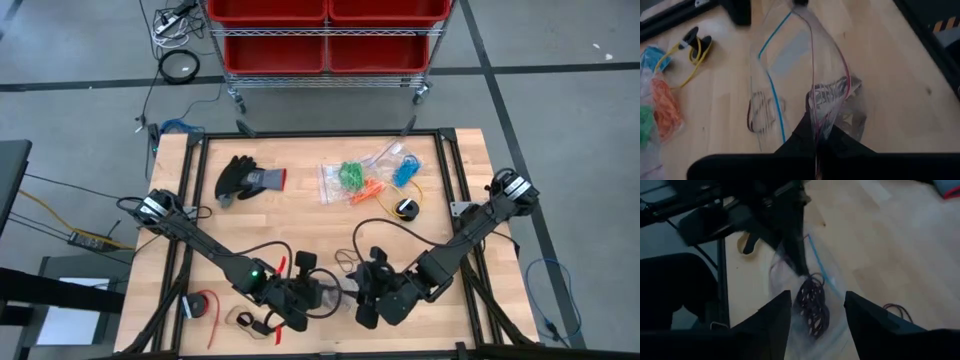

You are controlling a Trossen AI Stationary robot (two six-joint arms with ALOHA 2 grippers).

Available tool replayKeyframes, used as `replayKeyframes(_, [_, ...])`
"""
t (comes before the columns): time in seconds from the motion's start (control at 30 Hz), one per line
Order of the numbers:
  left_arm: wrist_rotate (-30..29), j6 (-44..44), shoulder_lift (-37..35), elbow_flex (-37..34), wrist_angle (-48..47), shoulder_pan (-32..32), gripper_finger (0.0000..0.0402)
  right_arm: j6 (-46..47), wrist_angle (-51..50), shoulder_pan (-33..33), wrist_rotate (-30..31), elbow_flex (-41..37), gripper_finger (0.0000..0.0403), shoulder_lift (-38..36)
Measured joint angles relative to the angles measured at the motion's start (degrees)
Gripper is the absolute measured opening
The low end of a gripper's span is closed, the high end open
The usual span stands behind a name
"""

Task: Sort rubber bands
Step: Put the black rubber band into the transparent zip bag

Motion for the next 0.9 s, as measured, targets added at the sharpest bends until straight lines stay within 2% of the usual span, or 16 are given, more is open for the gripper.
replayKeyframes(0.33, [-0.07,-3.56,0.00,0.00,-9.30,-0.04,0.0002,0.86,-3.07,4.14,4.33,-0.02,0.0167,-0.09])
replayKeyframes(0.5, [-0.79,-5.38,0.00,0.00,-13.14,-0.11,0.0002,7.98,-11.39,5.37,5.79,0.00,0.0167,0.92])
replayKeyframes(0.63, [-1.58,-7.07,0.00,0.00,-16.02,-0.48,0.0002,12.53,-17.33,5.37,4.88,-0.04,0.0167,5.34])
replayKeyframes(0.9, [-8.28,-9.44,0.00,0.00,-21.23,-3.09,0.0002,13.67,-17.67,0.93,-1.35,-0.04,0.0168,17.72])
